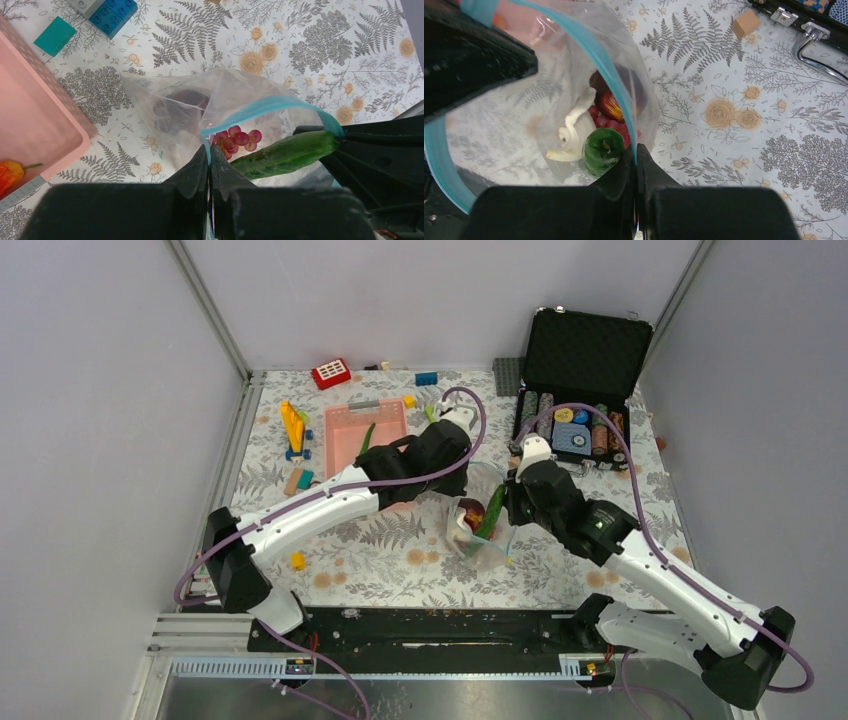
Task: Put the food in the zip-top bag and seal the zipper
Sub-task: Adjust the fake vegetable in the zipper food storage bag.
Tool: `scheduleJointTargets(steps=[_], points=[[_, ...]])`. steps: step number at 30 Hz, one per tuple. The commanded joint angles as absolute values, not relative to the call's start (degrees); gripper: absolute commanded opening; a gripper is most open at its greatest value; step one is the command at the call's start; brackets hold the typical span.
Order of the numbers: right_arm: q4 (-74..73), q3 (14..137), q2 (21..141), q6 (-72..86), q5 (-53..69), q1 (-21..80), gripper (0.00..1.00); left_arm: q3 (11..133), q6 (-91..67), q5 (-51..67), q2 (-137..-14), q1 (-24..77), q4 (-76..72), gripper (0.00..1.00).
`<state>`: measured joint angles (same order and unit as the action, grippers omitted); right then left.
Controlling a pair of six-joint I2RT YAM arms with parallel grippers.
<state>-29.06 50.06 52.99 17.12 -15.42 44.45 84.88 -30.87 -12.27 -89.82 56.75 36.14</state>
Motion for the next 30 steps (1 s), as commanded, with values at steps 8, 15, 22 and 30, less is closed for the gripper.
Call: scheduleJointTargets(steps=[8,15,22,30], points=[[-40.37,64.98,60.05,23.76,-16.54,44.1,0.0,91.3,-29.36,-7.77,-91.24,56.19,34.55,0.05],[-42.47,68.25,65.53,23.97,-21.22,44.07,0.0,92.3,-29.84,-7.24,-93.25,55.01,34.61,0.07],[-42.41,69.33,68.12,23.09,-23.84,44.03,0.0,90.74,-30.83,-5.93,-93.13,52.46,35.24,0.27],[-42.71,72.21,69.02,21.61,-23.31,43.45,0.0,86.98,-27.59,-2.09,-85.11,51.53,31.81,0.92]])
